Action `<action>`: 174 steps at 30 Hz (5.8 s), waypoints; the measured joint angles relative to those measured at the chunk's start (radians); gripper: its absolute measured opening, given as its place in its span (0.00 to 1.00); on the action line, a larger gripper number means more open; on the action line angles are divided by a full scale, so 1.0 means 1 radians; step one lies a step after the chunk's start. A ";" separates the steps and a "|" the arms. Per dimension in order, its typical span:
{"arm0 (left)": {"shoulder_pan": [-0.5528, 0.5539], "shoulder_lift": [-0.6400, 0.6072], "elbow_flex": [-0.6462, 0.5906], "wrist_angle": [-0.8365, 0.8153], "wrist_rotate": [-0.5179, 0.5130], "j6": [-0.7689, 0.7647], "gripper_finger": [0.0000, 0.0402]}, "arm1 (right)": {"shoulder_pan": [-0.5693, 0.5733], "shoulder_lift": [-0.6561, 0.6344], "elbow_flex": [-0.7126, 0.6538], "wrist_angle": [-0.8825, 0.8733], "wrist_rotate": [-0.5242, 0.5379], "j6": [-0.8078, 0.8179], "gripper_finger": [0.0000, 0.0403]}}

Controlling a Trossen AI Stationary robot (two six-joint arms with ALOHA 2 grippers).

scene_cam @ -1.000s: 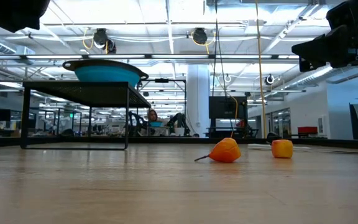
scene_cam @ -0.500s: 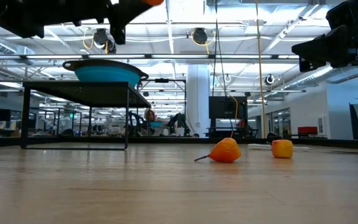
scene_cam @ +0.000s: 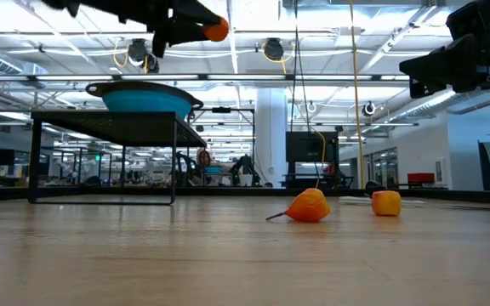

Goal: Pick & Place Fruit
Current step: Put the orange into the blue strainer bowl on the shelf, then put the yellow pear into the blue strainer bowl on the shelf

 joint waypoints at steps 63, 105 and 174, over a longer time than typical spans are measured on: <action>0.390 0.005 0.320 -0.949 -0.096 -0.111 0.41 | 0.001 0.000 0.000 0.003 0.000 0.001 0.00; 0.356 -0.006 0.320 -0.968 -0.108 -0.090 0.62 | 0.001 0.001 0.000 -0.037 0.002 -0.078 0.00; -0.180 -0.661 -0.420 -0.282 -0.052 0.029 0.62 | 0.003 0.022 0.000 -0.078 -0.049 0.027 0.12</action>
